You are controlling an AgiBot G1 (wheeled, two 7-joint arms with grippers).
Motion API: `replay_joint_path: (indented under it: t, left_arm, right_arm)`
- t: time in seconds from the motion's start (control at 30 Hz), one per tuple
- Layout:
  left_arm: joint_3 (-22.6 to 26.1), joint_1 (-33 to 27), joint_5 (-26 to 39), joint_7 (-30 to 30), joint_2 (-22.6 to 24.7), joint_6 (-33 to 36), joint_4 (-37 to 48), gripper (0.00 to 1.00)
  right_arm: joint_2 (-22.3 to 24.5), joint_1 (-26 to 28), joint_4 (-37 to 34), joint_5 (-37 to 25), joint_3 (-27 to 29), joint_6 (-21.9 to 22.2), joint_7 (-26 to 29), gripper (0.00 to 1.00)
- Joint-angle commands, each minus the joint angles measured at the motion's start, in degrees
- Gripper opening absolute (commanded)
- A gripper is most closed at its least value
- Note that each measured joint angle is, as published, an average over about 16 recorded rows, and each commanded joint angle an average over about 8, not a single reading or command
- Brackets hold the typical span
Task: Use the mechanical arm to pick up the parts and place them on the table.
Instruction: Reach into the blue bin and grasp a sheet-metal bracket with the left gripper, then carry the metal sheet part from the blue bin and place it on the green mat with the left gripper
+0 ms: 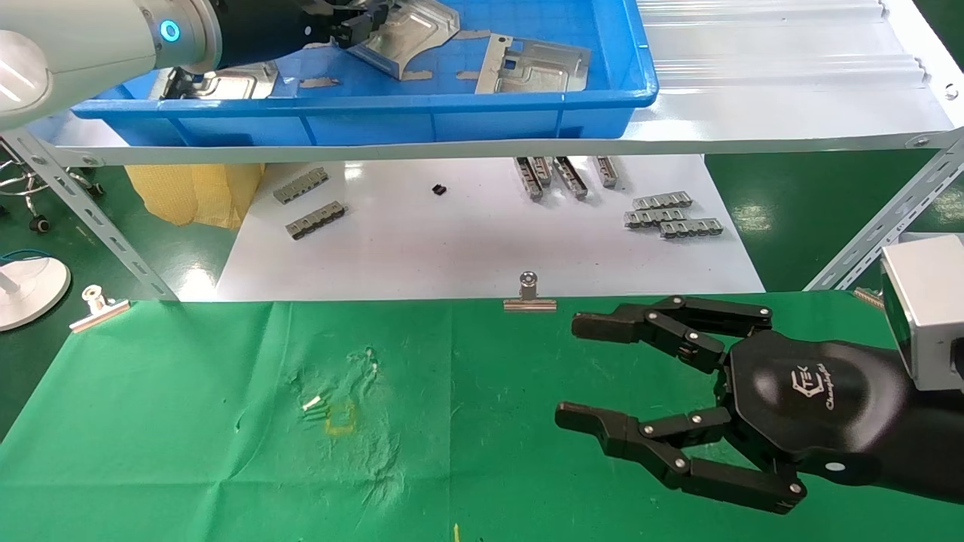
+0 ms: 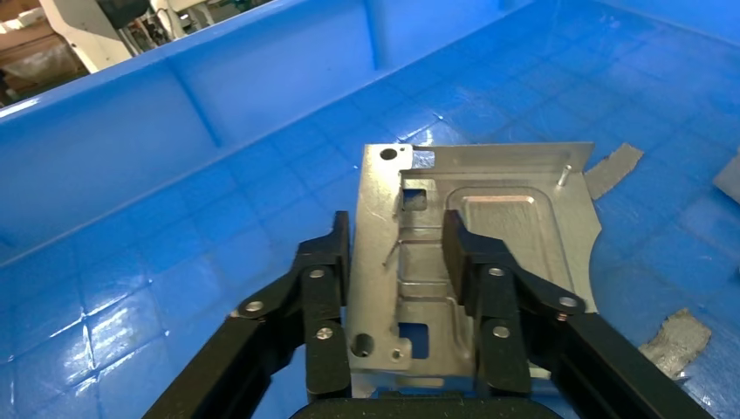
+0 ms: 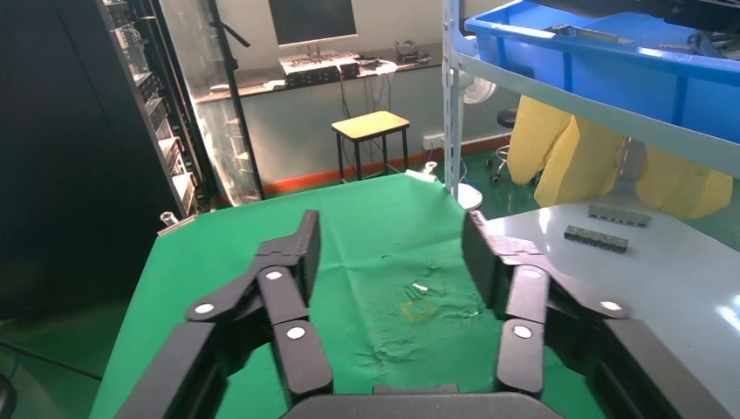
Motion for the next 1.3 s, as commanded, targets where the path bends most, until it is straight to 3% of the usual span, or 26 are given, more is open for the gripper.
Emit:
replay_joint_path:
  t: [0.03,0.4,0.63,0.97,1.3]
  left_arm:
    - [-0.1,0.0,-0.2,-0.2,0.0,-0.1,0.0,0.0]
    - [-0.5,-0.5,-1.2,-0.4,-0.4,0.9,0.1,0.0]
    - [-1.8,-2.4,-3.4,1.0,-1.7,5.7,-0.9,0.0]
    - [-4.9,-2.1,-8.5,4.8,-6.9,25.8,-2.0,0.0]
    - [-5.0,-0.9,-9.4,9.9,-11.5,46.4,-3.0,0.0]
  right_arm:
    - [0.0,0.0,0.0,0.0,0.0,0.0,0.0,1.0]
    - [0.0,0.0,0.0,0.0,0.0,0.0,0.0,1.0]
    - [0.0,0.0,0.0,0.0,0.0,0.0,0.0,1.0]
    - [0.0,0.0,0.0,0.0,0.0,0.0,0.0,1.0]
    - [0.0,0.0,0.0,0.0,0.0,0.0,0.0,1.0]
